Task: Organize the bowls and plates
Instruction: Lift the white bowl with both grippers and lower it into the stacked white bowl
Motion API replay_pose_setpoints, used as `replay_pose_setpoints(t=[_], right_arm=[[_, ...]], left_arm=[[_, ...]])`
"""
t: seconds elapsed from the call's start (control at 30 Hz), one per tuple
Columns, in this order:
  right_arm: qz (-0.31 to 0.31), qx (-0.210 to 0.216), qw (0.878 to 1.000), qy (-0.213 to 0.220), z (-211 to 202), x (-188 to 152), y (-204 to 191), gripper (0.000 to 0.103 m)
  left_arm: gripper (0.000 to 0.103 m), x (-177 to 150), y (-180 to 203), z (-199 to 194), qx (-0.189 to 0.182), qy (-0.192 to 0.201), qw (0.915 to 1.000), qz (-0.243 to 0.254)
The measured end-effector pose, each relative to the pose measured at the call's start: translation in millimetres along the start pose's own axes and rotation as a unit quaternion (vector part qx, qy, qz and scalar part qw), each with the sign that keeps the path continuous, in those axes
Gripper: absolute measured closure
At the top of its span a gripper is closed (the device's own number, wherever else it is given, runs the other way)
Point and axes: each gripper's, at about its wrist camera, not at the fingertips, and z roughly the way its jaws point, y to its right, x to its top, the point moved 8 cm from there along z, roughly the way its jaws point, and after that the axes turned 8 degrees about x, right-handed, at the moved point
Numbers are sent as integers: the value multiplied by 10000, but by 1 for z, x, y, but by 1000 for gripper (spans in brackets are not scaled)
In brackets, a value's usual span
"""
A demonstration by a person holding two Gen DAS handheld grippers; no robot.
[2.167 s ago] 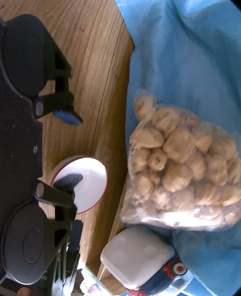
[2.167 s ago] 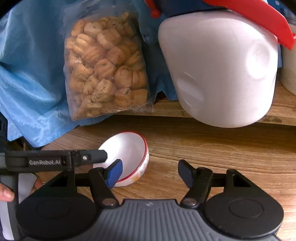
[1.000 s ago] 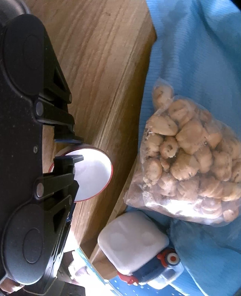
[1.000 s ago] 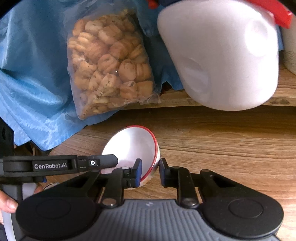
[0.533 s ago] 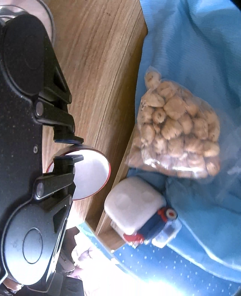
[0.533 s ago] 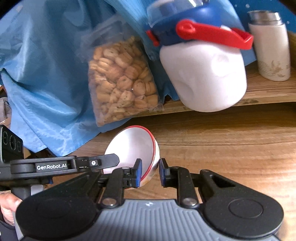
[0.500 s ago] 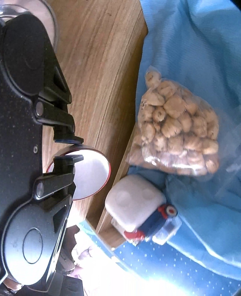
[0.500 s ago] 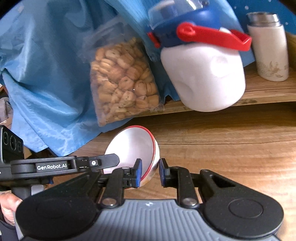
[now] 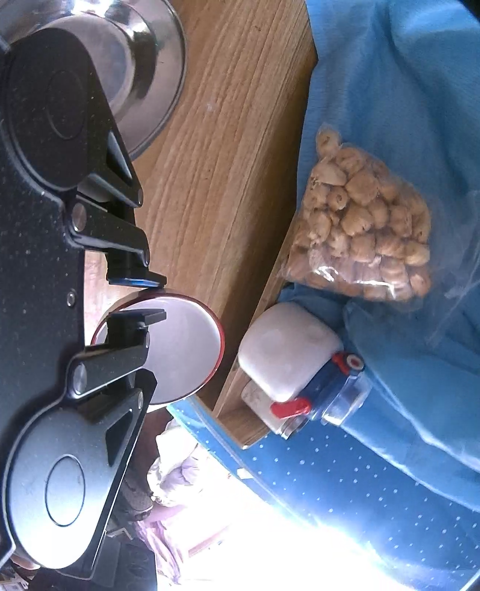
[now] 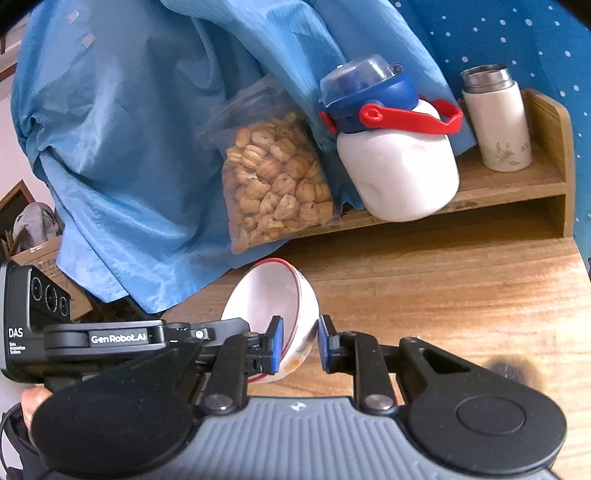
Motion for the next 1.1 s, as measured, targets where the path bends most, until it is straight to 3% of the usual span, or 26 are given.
replay_pose_setpoints(t=[0.37, 1.1], right_arm=[[-62, 229, 9997, 98, -33, -25, -15, 80], [-100, 152, 9994, -294, -46, -69, -14, 80]], left_arm=[[91, -25, 10, -29, 91, 94, 9999, 107], [91, -69, 9, -41, 119, -126, 9992, 347]])
